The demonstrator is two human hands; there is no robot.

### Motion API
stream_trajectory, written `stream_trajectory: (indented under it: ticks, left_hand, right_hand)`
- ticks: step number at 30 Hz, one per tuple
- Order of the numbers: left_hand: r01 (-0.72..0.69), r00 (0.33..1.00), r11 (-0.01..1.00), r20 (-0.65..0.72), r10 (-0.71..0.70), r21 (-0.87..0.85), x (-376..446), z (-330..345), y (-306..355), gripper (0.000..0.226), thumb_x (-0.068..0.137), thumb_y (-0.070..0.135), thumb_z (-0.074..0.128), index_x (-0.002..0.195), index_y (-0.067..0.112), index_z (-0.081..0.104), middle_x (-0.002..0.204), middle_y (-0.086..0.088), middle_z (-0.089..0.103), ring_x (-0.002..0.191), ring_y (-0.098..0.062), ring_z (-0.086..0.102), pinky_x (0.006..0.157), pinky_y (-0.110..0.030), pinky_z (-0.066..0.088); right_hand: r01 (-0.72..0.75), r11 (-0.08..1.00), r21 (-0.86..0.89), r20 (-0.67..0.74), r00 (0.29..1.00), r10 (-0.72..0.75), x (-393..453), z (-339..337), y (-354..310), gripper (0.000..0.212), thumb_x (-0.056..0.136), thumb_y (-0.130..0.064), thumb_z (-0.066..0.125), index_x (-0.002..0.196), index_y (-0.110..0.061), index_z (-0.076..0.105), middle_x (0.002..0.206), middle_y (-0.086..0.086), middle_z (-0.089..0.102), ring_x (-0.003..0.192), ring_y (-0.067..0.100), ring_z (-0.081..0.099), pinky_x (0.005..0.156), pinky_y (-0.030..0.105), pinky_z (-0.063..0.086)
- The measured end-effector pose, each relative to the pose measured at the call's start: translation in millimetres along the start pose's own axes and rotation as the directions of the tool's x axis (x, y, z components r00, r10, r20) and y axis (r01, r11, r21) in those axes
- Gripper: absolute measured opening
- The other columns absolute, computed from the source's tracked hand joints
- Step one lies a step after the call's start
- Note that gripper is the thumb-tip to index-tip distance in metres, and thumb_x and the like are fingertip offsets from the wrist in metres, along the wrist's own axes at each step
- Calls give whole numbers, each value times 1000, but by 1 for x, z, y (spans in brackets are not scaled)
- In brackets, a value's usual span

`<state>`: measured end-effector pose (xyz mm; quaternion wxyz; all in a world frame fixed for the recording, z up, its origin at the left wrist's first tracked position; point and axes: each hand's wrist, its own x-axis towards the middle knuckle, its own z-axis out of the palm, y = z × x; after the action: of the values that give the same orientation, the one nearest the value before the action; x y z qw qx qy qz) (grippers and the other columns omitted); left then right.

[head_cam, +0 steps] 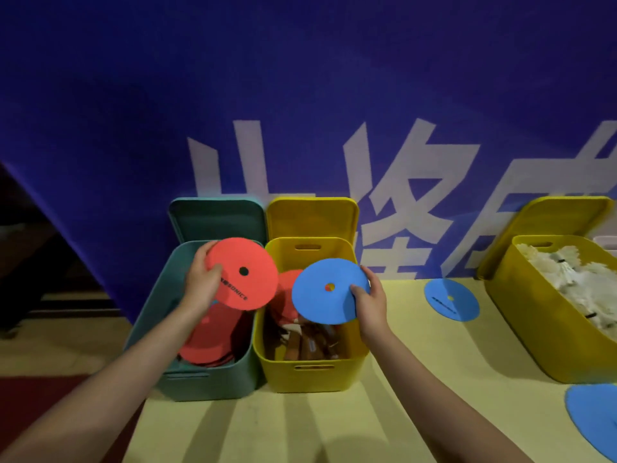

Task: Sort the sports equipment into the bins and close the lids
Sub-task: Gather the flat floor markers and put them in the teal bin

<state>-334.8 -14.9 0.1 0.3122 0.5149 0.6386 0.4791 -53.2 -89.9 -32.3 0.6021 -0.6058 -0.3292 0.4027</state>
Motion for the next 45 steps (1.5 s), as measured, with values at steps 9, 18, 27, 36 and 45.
stream_trajectory:
  ticks: [9,18,27,36,45]
  left_hand:
    - [89,979,934,145,-147,346,27,-36,-88,62,84,-6,43,139,23,41,115,-13,61,86,-28,61,72,-34,46]
    - [126,928,850,242,-283,512,64,-22,-163,62,87,6,47,143,29,36,127,-13,61,109,-29,61,91,-35,48]
    - [323,931,928,113,-347,185,74,-17,-132,59,87,22,66,140,7,43,137,-23,46,128,-31,46,105,-34,35]
    - [-30,999,854,29,17,519,84,-91,-109,47,90,18,58,135,11,49,128,-18,50,118,-37,46,102,-41,36]
    - [-52,997,908,69,26,415,81,-96,-135,43,97,17,45,139,24,44,126,-9,59,109,-28,58,83,-37,47]
  right_hand:
    - [-3,998,-55,60,998,7,-5,85,9,42,94,-6,50,134,-19,47,125,4,47,109,24,50,76,31,51]
    - [18,994,-106,84,996,-9,13,128,11,41,92,-3,51,130,-20,50,124,4,51,107,22,51,69,23,47]
    - [204,950,-238,344,932,-114,12,186,10,44,93,-4,51,132,-25,47,130,-6,51,116,13,48,94,27,44]
    - [394,710,-583,636,765,98,9,275,57,55,89,-5,51,142,-15,39,137,8,52,124,25,50,95,13,31]
    - [317,511,-799,476,853,215,3,285,140,59,85,-6,48,142,-15,36,130,14,46,117,33,51,98,35,40]
